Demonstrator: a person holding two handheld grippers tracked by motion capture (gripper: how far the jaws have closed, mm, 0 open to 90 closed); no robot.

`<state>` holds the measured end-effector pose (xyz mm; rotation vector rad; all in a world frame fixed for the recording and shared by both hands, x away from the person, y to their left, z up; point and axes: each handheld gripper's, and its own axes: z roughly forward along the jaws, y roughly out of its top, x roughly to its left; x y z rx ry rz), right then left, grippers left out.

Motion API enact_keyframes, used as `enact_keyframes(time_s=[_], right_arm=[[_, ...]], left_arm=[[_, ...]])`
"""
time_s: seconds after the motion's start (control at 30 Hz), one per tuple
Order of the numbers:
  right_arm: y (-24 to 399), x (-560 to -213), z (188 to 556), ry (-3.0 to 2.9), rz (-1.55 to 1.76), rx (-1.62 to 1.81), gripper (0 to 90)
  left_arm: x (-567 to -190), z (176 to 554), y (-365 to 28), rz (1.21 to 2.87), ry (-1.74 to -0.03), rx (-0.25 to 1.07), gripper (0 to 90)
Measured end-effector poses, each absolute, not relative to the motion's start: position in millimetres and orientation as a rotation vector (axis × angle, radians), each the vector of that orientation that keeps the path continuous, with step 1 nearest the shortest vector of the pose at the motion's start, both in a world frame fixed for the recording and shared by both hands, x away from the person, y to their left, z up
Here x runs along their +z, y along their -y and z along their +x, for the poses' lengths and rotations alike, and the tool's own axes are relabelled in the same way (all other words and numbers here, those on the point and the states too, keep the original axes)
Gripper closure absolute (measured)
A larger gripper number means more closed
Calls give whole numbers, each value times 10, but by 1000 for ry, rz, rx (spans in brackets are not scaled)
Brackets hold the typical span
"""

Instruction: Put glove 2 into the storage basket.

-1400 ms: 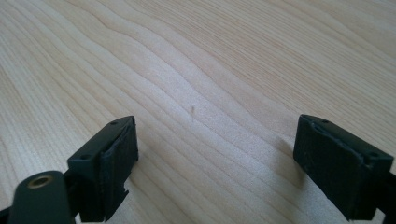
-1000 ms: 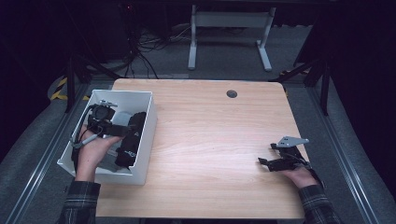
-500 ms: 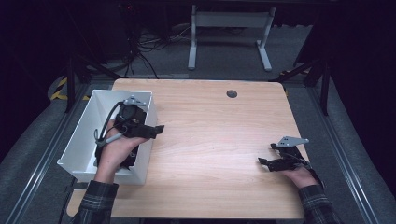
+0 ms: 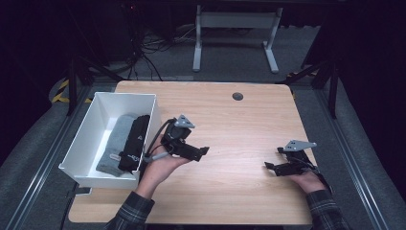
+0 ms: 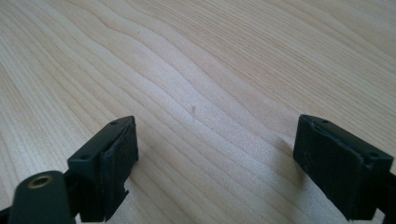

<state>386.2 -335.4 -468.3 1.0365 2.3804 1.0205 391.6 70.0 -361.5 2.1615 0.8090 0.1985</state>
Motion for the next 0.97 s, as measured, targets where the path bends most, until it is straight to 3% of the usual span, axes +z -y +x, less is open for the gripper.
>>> enact_keyframes(time_s=[0.53, 0.97], right_arm=[[3353, -4684, 3860, -2383, 1033, 1023, 144], [3352, -4684, 3859, -2385, 1032, 1024, 143]], left_arm=[[-4466, 3874, -427, 2269, -792, 169, 30], [-4676, 3838, -374, 2344, -787, 207, 27]])
